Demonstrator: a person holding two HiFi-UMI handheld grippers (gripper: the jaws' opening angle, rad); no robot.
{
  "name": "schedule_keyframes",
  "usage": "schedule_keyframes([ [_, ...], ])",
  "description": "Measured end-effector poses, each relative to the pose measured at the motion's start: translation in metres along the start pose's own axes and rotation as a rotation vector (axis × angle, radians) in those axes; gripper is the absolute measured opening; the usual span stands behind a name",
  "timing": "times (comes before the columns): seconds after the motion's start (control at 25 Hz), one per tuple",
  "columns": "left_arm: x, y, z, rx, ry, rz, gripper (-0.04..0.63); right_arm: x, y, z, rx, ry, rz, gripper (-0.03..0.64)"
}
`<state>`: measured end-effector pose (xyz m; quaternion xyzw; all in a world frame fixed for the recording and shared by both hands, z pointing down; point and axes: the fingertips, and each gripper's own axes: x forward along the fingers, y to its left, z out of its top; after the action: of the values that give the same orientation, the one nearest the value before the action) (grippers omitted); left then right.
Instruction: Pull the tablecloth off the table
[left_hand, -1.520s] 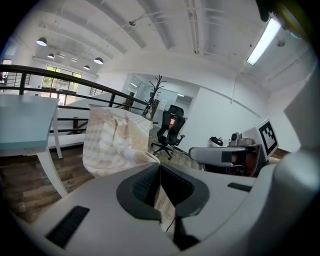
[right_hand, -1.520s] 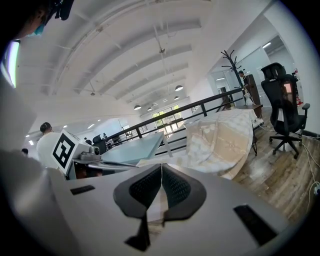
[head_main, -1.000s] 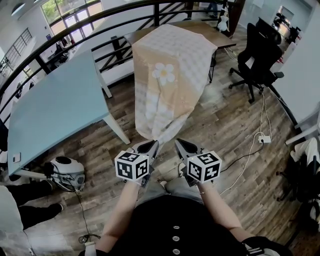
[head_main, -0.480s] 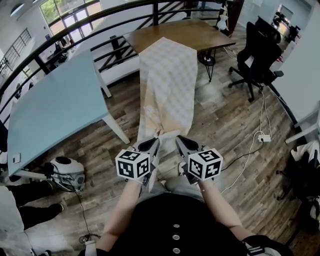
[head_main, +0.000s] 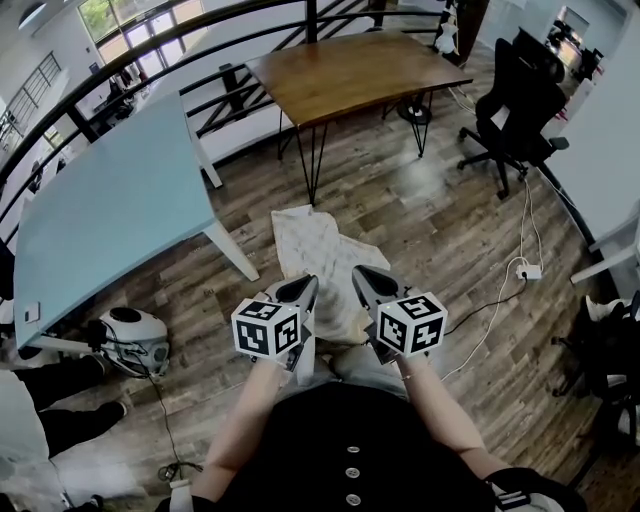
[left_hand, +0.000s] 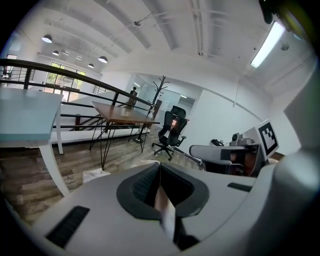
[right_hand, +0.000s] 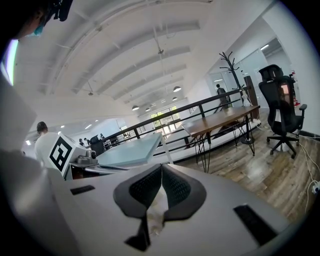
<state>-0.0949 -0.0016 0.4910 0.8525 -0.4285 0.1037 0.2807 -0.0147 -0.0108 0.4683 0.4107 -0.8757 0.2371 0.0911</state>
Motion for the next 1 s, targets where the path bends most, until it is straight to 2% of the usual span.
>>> schedule_keyframes([
  [1.0, -0.005, -0.005, -0.008, -0.019, 0.007, -0.022, 0.017, 0.001, 0.009, -0.012, -0.031, 0.027, 0.005, 0.028],
])
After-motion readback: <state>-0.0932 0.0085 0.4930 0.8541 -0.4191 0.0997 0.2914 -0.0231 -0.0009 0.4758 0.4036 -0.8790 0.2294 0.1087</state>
